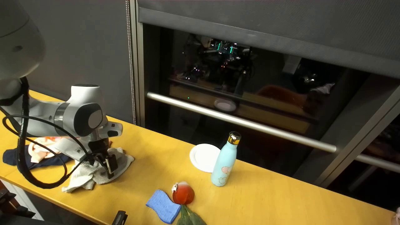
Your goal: Use the towel to clean the window
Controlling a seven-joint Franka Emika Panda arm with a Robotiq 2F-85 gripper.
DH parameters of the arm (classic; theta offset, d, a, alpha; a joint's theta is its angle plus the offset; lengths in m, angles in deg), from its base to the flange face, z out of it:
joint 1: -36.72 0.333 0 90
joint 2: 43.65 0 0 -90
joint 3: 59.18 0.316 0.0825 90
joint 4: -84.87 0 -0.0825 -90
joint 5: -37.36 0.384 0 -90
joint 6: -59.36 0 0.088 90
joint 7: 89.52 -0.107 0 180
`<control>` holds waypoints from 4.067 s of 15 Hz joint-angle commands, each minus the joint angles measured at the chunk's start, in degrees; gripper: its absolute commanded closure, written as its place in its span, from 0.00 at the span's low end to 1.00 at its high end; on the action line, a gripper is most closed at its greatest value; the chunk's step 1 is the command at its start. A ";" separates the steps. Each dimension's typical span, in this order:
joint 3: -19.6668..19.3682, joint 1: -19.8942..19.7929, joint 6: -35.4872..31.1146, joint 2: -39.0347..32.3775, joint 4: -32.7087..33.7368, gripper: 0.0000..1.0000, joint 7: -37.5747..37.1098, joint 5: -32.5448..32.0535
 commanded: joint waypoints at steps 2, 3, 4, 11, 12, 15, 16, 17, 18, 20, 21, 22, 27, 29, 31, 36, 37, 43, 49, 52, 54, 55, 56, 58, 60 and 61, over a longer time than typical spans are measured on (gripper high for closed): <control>-2.84 3.36 -4.97 -1.62 0.78 0.00 -2.48 -0.13; -3.13 3.76 -5.43 -1.71 0.74 0.25 -2.66 -0.09; -3.38 4.08 -5.85 -1.81 0.76 0.28 -2.74 -0.03; -3.44 3.92 -7.47 -0.96 -0.68 0.81 -1.92 0.17; -3.35 3.66 -7.42 -0.45 -1.13 0.88 -1.72 0.29; -3.59 2.83 -6.81 1.52 -2.40 1.00 0.05 -0.11; -4.84 3.40 -6.51 1.85 -2.34 0.98 -0.20 -0.66; -5.80 3.78 -6.15 2.01 -2.06 0.97 -0.38 -1.03; -7.36 4.58 -5.49 2.38 -1.84 0.97 -0.81 -1.74; -11.38 7.06 -4.48 2.98 -1.79 0.97 -2.26 -4.12; -13.33 8.18 -4.23 3.20 -1.77 0.97 -2.89 -5.57; -15.37 9.31 -4.00 3.08 -1.48 0.97 -3.55 -7.02; -25.01 12.94 -3.97 1.93 -0.08 0.97 -6.61 -13.90; -28.26 13.13 -4.45 -0.07 2.22 0.97 -7.84 -16.45; -31.37 13.45 -4.58 -1.98 4.72 0.97 -9.61 -18.55; -38.23 13.46 -6.50 -2.24 9.73 0.97 -15.64 -20.21; -38.93 13.30 -6.70 -1.82 10.84 0.97 -16.81 -19.84; -41.42 9.70 -6.08 -1.19 20.12 0.97 -22.14 -19.29; -33.79 3.13 -10.04 1.89 26.35 0.97 -14.82 -18.81; -27.07 -0.12 -10.48 3.61 26.50 0.97 -4.61 -19.23; -26.37 -0.53 -8.39 3.49 26.98 0.97 -1.17 -20.13; -27.58 -0.27 -7.21 2.92 27.65 0.97 -0.61 -20.89; -29.02 0.01 -6.32 2.43 28.23 0.97 -0.08 -21.57; -32.04 0.02 -5.14 1.09 30.18 0.97 -0.16 -23.32; -35.71 0.13 -4.79 -0.59 32.38 0.97 -1.89 -25.51; -36.86 -0.16 -4.92 -1.32 33.42 0.97 -2.21 -26.18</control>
